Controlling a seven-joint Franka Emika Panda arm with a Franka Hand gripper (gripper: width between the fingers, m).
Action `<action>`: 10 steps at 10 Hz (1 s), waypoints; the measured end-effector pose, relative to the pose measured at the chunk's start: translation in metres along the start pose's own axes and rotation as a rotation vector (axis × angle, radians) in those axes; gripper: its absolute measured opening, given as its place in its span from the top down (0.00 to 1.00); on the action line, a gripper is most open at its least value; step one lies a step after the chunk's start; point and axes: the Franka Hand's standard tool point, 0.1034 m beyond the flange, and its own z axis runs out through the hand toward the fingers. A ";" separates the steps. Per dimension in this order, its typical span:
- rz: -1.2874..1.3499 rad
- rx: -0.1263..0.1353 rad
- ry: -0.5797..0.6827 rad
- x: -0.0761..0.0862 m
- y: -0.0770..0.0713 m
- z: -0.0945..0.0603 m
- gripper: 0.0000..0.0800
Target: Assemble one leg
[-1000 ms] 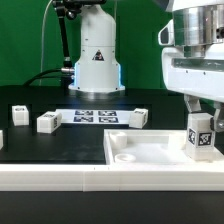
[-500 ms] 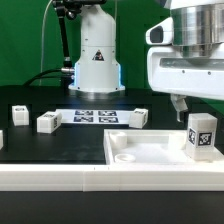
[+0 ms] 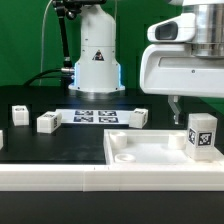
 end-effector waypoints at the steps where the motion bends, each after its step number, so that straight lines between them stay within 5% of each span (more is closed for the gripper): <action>1: -0.059 -0.002 0.000 0.000 0.000 0.000 0.19; 8: -0.340 -0.004 -0.001 0.007 0.014 0.001 0.19; 10: -0.340 -0.004 -0.001 0.007 0.014 0.001 0.63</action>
Offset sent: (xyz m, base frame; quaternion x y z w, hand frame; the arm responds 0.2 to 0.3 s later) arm 0.0017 -0.0078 -0.0009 0.0255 -0.0070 -0.1919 0.9810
